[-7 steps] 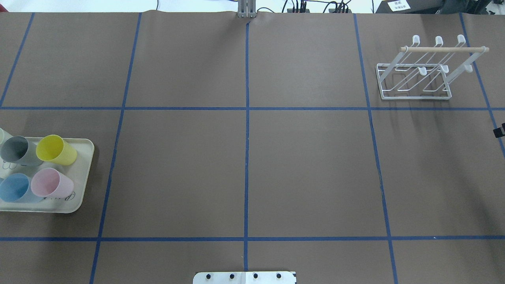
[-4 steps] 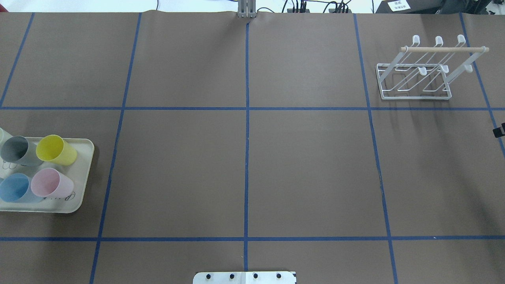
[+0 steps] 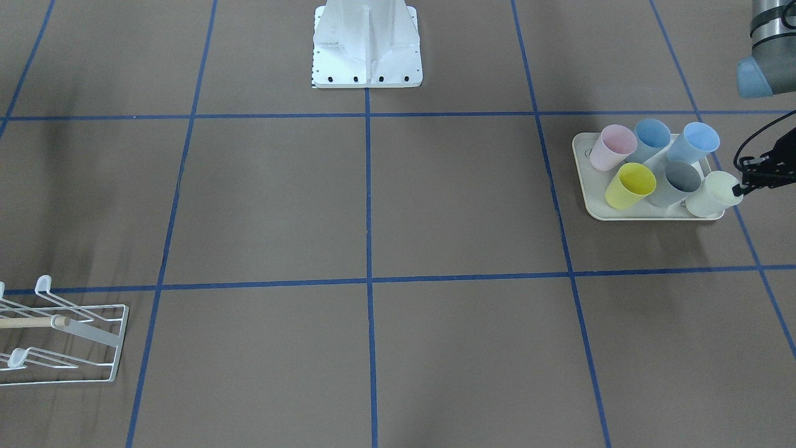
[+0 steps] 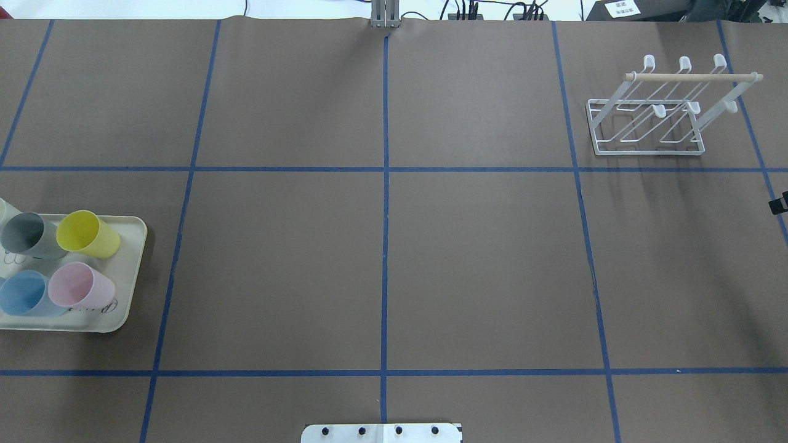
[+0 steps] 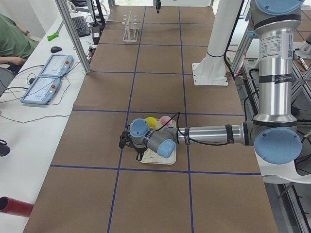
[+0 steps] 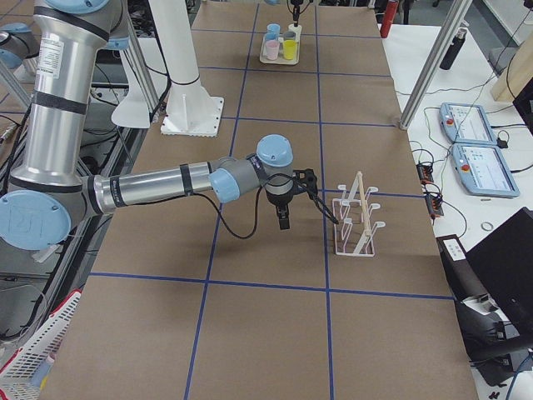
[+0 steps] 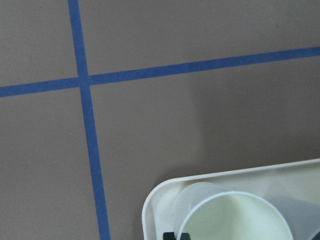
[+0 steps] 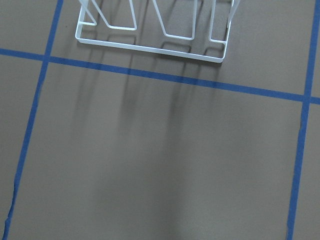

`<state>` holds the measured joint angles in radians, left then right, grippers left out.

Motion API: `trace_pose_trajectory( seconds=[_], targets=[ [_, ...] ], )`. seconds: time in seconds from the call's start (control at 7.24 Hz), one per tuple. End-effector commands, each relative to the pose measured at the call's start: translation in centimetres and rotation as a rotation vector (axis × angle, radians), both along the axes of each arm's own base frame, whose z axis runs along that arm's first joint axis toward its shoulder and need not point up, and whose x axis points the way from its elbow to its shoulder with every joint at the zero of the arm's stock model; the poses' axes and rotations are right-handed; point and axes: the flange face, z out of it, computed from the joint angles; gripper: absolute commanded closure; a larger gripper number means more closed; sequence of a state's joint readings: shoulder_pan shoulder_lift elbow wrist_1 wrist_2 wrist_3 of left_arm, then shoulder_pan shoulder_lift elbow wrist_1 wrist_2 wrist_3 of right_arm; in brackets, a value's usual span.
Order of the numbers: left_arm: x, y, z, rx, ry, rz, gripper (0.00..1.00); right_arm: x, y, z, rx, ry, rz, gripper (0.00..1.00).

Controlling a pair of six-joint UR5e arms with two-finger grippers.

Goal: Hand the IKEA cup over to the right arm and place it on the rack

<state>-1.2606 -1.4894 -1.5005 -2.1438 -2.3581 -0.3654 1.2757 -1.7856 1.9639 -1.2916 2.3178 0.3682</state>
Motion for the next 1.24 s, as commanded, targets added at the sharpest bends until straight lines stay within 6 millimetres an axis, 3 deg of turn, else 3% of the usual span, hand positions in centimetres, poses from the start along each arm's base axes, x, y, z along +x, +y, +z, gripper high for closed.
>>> trace_pose_trajectory(
  seconds=[0.0,0.28,0.41,0.69,1.1],
  targets=[
    [-0.3,-0.2,-0.2,0.003,0.002,-0.007,1.00,0.0,-0.1,-0.2,0.010,-0.003,0.001,0.00],
    [-2.4,-1.0,-1.4,0.024,0.003,-0.057,1.00,0.0,-0.2,-1.0,0.091,-0.026,0.001,0.00],
    [-3.3,-2.5,-2.7,0.039,0.010,-0.091,1.00,-0.1,-0.2,-1.3,0.112,-0.037,-0.002,0.00],
    [-3.4,-3.9,-4.3,0.066,0.021,-0.098,1.00,-0.3,-0.6,-2.5,0.187,-0.060,-0.001,0.00],
    [-3.0,-5.5,-6.1,0.093,0.031,-0.099,1.00,-1.7,-3.9,-7.5,0.396,-0.114,-0.015,0.00]
  ],
)
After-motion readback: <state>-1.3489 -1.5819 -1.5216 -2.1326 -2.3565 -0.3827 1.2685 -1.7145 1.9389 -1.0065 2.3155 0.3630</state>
